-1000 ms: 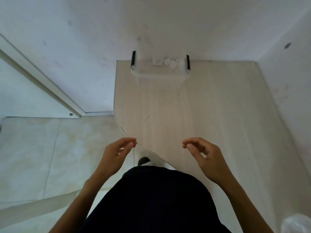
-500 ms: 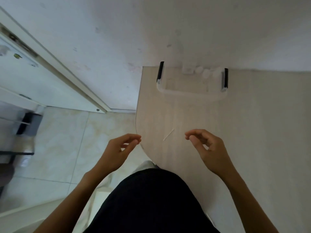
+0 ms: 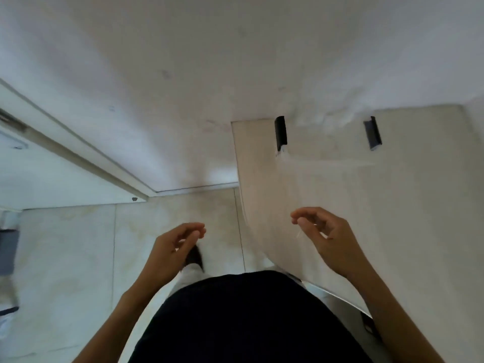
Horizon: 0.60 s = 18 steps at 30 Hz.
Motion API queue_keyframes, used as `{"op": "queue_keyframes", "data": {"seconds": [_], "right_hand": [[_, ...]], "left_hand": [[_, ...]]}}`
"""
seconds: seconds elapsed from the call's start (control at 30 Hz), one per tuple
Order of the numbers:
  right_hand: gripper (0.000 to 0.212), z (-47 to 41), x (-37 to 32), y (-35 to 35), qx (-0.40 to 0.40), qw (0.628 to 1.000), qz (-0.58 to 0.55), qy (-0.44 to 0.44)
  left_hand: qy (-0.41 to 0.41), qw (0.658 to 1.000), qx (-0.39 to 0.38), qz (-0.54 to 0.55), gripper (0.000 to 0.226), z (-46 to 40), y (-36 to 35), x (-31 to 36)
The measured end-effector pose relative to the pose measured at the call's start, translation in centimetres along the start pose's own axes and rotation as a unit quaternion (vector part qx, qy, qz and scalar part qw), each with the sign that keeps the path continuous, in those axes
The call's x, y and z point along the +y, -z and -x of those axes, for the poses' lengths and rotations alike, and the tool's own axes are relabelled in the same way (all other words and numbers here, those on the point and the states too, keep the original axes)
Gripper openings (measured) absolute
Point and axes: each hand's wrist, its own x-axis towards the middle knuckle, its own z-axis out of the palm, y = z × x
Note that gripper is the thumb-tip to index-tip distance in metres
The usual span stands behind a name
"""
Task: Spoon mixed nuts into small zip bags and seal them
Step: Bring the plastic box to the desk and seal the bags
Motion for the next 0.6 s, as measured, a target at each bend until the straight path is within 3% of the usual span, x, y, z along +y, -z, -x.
{"op": "queue_keyframes", "data": {"seconds": [0.27, 0.6], "right_hand": [[0.015, 0.8, -4.9, -6.8, 0.171, 0.98, -0.077, -0.062], [0.014, -5.0, -4.7, -4.2, 0.313, 0.941, -0.096, -0.084]], "left_hand": [[-0.104, 0.977, -0.174, -0.072, 0.023, -9.3, 8.6, 1.9], [-0.176, 0.934, -0.291, -0.108, 0.021, -22.2, 4.5, 10.4]]}}
